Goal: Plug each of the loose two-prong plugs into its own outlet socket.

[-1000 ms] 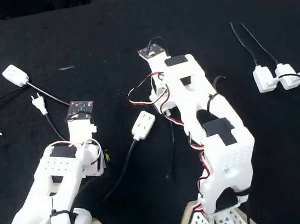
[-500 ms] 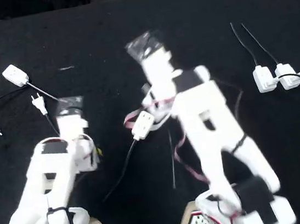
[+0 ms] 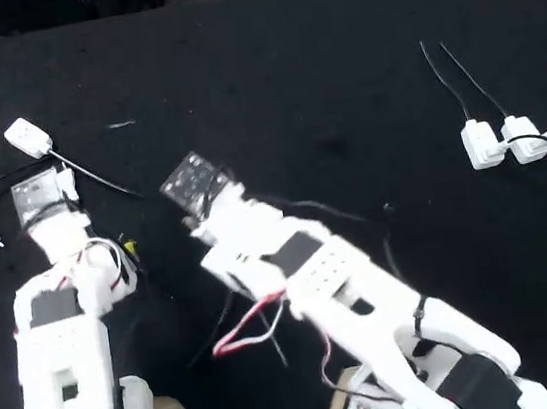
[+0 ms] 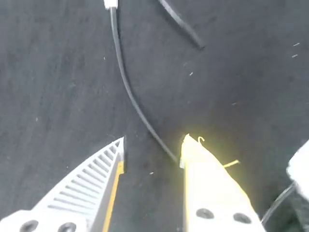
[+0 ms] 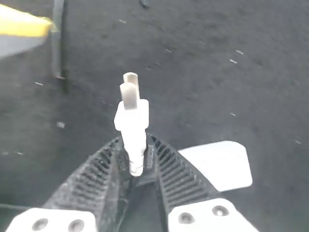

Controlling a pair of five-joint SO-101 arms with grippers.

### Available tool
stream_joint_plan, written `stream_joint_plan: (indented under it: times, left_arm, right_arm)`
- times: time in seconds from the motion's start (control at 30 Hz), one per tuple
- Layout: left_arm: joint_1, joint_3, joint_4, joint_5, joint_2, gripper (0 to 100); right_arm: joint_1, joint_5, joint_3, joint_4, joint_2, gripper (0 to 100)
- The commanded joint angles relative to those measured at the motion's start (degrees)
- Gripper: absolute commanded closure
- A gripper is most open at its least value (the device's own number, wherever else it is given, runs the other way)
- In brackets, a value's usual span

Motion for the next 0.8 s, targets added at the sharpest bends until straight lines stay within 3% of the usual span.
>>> stream_joint_plan:
  times: [0.0,0.33,0.53,0.77]
  left_arm:
    - [2.7,3.5,0.3,0.5,-14.9,80]
    - [2.9,7.6,4.9,-0.7,-33.8,80]
    - [9.0,8.8,6.8,-3.3,-37.1,80]
    - [9.5,8.8,7.4,-3.3,-37.9,80]
  right_arm:
    - [-5.5,-2.2,1.5,-5.2,-5.2,98.8]
    - [-9.1,-1.8,6.5,-5.2,-14.1,98.8]
    - [-13.6,-1.8,7.6,-1.6,-20.2,98.8]
    - [-14.0,-1.8,8.5,-0.4,-22.2,98.8]
